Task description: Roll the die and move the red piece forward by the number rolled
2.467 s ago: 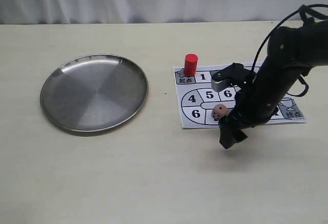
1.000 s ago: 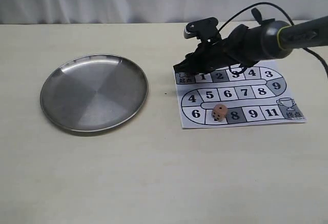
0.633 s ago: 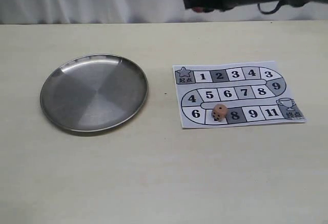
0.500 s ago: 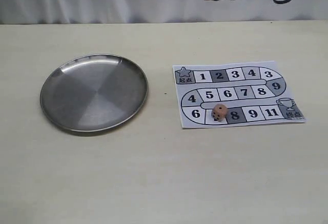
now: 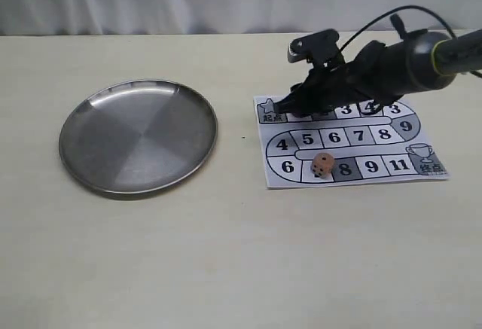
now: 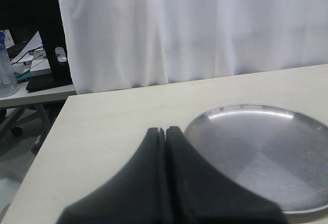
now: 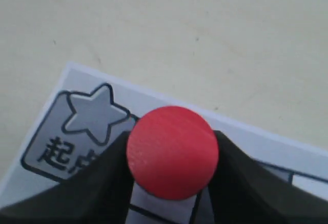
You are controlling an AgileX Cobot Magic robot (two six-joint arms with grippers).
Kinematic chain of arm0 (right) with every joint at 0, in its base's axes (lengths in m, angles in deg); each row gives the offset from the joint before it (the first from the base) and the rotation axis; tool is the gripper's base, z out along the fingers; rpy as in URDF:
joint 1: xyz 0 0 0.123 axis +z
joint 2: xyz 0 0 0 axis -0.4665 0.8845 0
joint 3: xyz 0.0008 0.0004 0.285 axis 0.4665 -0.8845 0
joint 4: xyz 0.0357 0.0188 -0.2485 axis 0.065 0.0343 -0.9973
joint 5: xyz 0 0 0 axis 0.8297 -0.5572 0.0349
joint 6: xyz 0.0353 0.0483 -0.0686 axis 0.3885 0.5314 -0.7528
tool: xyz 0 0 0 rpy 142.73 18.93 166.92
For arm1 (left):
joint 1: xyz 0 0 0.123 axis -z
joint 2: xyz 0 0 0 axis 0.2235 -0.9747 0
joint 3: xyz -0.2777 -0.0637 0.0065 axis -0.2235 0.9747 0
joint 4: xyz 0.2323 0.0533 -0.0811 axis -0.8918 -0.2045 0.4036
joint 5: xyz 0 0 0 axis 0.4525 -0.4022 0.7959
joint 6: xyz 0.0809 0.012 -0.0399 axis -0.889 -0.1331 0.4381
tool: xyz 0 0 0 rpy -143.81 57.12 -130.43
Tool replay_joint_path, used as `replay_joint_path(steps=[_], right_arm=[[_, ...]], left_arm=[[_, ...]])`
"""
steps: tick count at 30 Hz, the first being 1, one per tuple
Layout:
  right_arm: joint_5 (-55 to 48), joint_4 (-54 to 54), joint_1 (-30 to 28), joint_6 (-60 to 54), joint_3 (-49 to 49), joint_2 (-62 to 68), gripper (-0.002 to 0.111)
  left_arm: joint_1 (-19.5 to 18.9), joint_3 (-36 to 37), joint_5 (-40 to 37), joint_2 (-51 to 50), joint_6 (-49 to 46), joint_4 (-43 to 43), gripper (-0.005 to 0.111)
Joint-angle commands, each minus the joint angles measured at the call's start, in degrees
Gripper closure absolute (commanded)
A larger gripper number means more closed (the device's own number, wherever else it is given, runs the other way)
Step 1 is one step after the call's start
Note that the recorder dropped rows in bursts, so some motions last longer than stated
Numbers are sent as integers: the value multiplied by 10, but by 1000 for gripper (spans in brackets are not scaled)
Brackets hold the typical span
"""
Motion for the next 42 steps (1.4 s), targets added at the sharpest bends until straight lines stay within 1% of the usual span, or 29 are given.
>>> replay_joint_path(steps=[1,17,20,24,28,32,34,39,42], right_arm=[[15,12,0,0,-1,29,104],[-3,12,0,0,-1,30,104],[-13,12,0,0,-1,29,102],[-36,12,0,0,-1,15,90],[-55,12,0,0,-1,7,83],[-49,12,0,0,-1,9,75],[-47,12,0,0,-1,11,67],[-45,12,0,0,-1,13,38],[-46,12,0,19,-1,11,27]], left_arm=[[5,1,9,3,3,3,107],[5,1,9,3,3,3,107],[5,1,9,3,3,3,107],[5,1,9,3,3,3,107],[5,1,9,3,3,3,107],[5,1,9,3,3,3,107],[5,1,9,3,3,3,107],[5,1,9,3,3,3,107],[5,1,9,3,3,3,107]])
